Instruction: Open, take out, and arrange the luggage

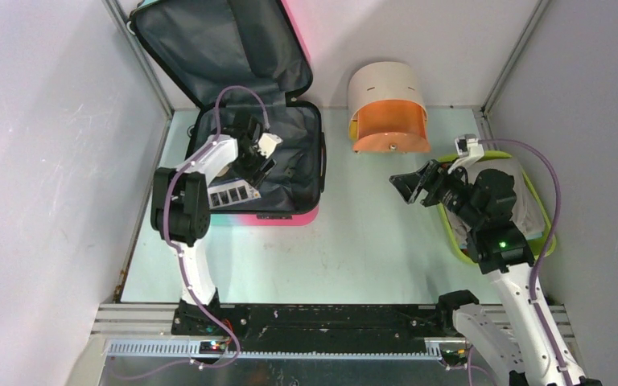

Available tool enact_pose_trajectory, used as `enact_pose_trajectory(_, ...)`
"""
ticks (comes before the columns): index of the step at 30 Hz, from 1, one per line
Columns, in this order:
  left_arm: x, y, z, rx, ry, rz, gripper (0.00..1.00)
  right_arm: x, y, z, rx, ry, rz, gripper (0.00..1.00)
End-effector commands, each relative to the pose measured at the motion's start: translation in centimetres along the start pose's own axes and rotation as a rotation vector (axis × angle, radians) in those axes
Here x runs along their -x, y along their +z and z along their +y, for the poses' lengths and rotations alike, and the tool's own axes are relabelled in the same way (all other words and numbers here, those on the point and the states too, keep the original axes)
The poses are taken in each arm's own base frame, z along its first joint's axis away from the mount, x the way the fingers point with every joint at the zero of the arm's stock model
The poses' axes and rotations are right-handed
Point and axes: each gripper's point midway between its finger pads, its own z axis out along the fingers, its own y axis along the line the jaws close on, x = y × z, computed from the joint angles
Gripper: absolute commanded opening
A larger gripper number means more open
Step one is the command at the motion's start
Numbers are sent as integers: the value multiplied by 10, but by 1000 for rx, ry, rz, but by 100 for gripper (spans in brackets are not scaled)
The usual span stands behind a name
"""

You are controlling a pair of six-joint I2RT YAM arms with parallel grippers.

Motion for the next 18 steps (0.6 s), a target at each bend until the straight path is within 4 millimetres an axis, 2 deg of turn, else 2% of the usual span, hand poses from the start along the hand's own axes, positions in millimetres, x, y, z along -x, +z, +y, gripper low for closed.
enact_pose_trajectory(1,7,-1,9,-4,39,7,72,16,-6,13,43,-30,-58,75)
enact_pose_trajectory(4,10,-3,7,-22,28,-2,55,17,-9,13,32,-29,-61,75)
enact_pose_trajectory(5,12,-7,8,-19,24,-10,43,17,-10,13,33,-24,-63,75)
enact_pose_trajectory(6,14,-10,9,-13,20,-15,35,17,-10,14,31,-18,-63,75)
enact_pose_trajectory(7,16,-16,10,-2,13,-27,20,16,-11,14,31,-15,-61,75)
enact_pose_trajectory(8,18,-21,12,10,8,-32,9,16,-11,14,31,-8,-60,75)
enact_pose_trajectory(9,19,-29,12,18,1,-42,2,15,-11,15,36,-5,-54,75)
enact_pose_trajectory(12,26,-49,9,13,-5,-87,0,14,-11,22,62,22,-47,74)
enact_pose_trajectory(15,37,-77,10,45,-36,-164,0,16,-12,29,88,46,-54,74)
enact_pose_trajectory(18,40,-92,8,67,-47,-228,0,13,-11,30,84,55,-44,73)
